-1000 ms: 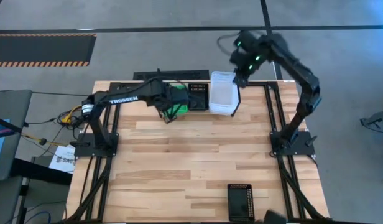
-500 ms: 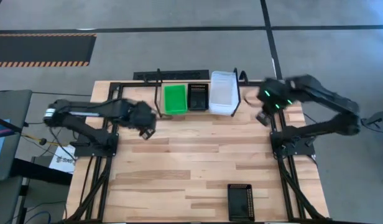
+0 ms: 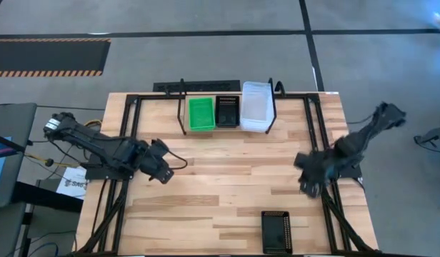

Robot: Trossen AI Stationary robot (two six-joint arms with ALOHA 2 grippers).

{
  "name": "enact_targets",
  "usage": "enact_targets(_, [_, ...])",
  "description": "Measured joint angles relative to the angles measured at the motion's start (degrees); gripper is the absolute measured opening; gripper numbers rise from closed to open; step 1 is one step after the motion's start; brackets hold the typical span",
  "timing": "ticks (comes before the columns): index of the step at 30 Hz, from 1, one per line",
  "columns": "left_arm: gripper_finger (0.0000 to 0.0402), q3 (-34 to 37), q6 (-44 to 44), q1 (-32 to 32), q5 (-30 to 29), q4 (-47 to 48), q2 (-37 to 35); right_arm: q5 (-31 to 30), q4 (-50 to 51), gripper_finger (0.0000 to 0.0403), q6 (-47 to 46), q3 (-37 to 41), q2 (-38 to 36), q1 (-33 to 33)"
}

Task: Stack baskets on shelf by color
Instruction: Stack the black bin into the black bin on the shelf

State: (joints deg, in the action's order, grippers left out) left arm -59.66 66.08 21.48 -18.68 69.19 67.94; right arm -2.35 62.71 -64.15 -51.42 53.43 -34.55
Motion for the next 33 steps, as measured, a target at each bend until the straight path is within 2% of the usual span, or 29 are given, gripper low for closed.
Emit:
enact_targets(3, [0.0,0.0,0.16,0.82,-0.01,-1.32,0.51,-0.28,-3.98,0.0,-3.23,0.12,6.31,-5.79])
enact_targets(6, [0.0,0.0,-0.26,1.08,-0.08,-1.81,0.37,-0.21,-9.74,0.0005,-4.96,0.12,12.65,-8.8])
enact_targets(13, [0.0,0.0,-4.73,1.06,-0.63,-2.78,0.42,3.38,-19.02,0.0066,-4.46,-0.11,24.74,-6.74])
enact_targets(20, [0.0,0.0,-6.94,1.06,-0.63,-2.76,0.42,7.59,-19.28,0.0128,3.76,-7.24,31.96,-1.52])
enact_targets(26, [0.0,0.0,-8.02,1.06,-0.68,-2.69,0.42,10.52,-18.65,0.0177,12.17,-11.84,38.02,-0.62])
enact_targets(33, [0.0,0.0,-8.45,1.06,-1.07,-2.72,0.42,14.54,-12.66,0.0198,17.28,-12.05,43.72,-1.31])
